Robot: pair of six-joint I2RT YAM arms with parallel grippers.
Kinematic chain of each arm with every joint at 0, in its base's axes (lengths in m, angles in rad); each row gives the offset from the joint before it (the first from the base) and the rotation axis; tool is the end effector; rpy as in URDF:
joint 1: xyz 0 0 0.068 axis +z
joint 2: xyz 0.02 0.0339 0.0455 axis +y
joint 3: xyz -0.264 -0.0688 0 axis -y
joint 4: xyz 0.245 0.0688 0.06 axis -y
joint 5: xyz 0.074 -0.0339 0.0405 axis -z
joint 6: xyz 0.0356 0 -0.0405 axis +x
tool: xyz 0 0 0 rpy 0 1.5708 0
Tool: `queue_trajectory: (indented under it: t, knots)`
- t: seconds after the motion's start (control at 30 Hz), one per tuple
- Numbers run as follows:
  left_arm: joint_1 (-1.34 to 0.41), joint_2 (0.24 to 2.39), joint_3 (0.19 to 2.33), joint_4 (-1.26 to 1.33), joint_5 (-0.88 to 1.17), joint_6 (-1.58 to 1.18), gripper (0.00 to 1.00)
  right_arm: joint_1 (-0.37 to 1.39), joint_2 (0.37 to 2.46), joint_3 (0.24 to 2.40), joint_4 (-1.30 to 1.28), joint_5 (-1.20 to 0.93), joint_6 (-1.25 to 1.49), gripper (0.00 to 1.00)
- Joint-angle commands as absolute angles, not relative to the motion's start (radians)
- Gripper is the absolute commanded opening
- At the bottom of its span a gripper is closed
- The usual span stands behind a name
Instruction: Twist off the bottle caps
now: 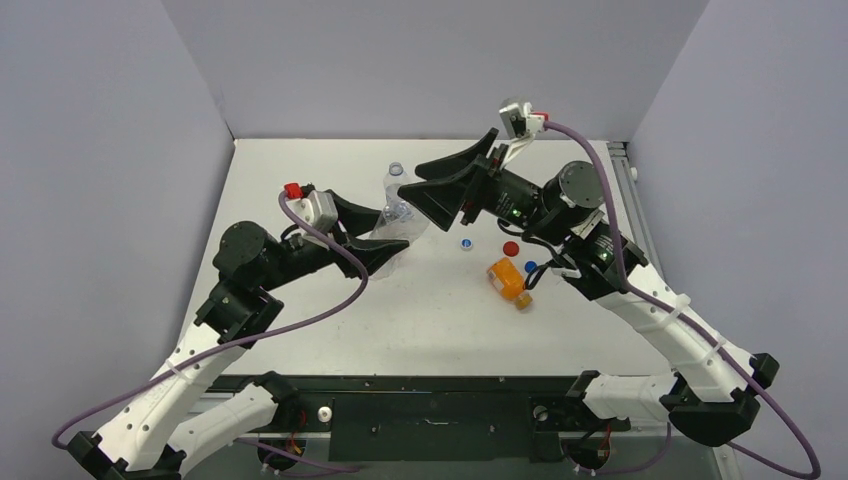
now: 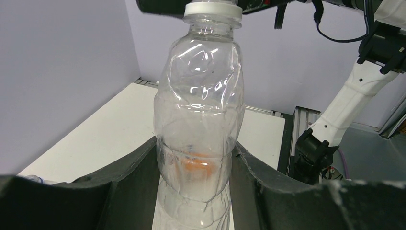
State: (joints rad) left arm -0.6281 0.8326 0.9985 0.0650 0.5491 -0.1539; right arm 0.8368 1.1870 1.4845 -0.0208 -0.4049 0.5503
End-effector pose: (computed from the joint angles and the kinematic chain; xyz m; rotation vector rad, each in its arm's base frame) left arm 0.1312 -0.1183 0.4323 0.7935 1.2145 -1.0136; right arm 0.1507 0.1879 0.5166 -0.5819 1.3443 1.4192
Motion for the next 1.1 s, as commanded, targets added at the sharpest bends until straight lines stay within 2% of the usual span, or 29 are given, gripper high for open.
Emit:
queue_trajectory:
  t: [0.0, 0.17, 0.27, 0.3, 0.33, 0.37, 0.4, 0.43, 0.47, 0.5, 0.73, 0.9, 1.07]
  knots:
    - [-0.624, 0.831, 1.02, 0.133, 0.531, -0.174, 0.0, 0.869, 1.194, 1.546, -0.094, -0.361, 0.474, 0.56]
    - [-0.624, 0.834, 1.029, 0.134, 0.535, -0.18, 0.0, 0.905, 1.222, 1.579, -0.174, -0.318, 0.415, 0.39]
    - [-0.624, 0.84, 1.036, 0.132, 0.526, -0.184, 0.0, 0.921, 1.243, 1.596, -0.231, -0.301, 0.376, 0.33]
    - [-0.624, 0.842, 1.036, 0.13, 0.525, -0.184, 0.0, 0.929, 1.245, 1.6, -0.239, -0.293, 0.37, 0.24]
    - [-0.624, 0.843, 1.035, 0.129, 0.524, -0.184, 0.04, 0.931, 1.248, 1.601, -0.25, -0.275, 0.36, 0.18]
    - [-0.624, 0.842, 1.035, 0.123, 0.522, -0.183, 0.13, 0.933, 1.248, 1.6, -0.254, -0.264, 0.356, 0.07]
    - [-0.623, 0.842, 1.04, 0.114, 0.518, -0.181, 0.44, 0.934, 1.248, 1.598, -0.263, -0.235, 0.344, 0.02]
    - [-0.623, 0.844, 1.055, 0.079, 0.515, -0.17, 0.66, 0.934, 1.247, 1.594, -0.267, -0.217, 0.334, 0.0]
    - [-0.623, 0.847, 1.066, 0.054, 0.504, -0.162, 0.94, 0.934, 1.244, 1.591, -0.279, -0.176, 0.311, 0.0]
    - [-0.623, 0.848, 1.087, -0.003, 0.494, -0.141, 0.99, 0.934, 1.244, 1.585, -0.286, -0.156, 0.298, 0.0]
    - [-0.62, 0.779, 1.13, -0.282, 0.308, 0.04, 0.97, 0.883, 1.296, 1.5, -0.343, 0.017, 0.164, 0.0]
    - [-0.615, 0.725, 1.105, -0.359, 0.184, 0.108, 0.97, 0.816, 1.329, 1.321, -0.134, 0.022, 0.18, 0.0]
    - [-0.614, 0.695, 1.094, -0.382, 0.174, 0.112, 0.97, 0.808, 1.393, 1.196, 0.068, 0.088, 0.177, 0.0]
